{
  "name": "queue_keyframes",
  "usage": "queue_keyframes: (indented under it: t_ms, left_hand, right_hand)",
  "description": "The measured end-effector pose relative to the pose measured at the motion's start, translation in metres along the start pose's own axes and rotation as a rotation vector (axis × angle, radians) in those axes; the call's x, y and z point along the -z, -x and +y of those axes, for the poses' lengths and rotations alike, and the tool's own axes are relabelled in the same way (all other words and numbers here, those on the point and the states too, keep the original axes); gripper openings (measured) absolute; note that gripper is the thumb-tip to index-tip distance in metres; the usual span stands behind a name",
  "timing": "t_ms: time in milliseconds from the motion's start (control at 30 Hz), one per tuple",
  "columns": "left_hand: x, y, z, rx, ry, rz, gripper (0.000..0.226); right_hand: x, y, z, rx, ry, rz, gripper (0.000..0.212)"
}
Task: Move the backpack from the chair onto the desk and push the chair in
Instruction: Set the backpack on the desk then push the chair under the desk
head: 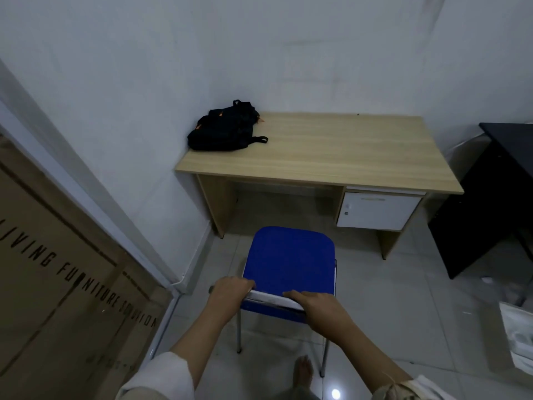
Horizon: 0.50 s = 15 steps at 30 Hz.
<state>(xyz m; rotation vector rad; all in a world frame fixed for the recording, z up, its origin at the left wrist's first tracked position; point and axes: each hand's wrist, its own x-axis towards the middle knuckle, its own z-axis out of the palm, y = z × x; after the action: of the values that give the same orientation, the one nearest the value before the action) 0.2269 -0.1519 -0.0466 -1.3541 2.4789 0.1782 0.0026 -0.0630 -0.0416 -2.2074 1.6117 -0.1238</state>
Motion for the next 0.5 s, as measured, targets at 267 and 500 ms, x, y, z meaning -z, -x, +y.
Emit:
queue_keyframes:
  t_ms: [267,500]
  left_hand:
    - [0.024,-0.076,-0.025,-0.010,0.032,0.030,0.031]
    - [0.056,-0.154,-0.048,-0.020,0.086,0.083,0.032]
  right_hand:
    - [0.029,-0.073,0.046,-0.009,0.036,0.029,0.042]
    - [0.054,-0.148,0.097,-0.030,0.049,0.074,0.035]
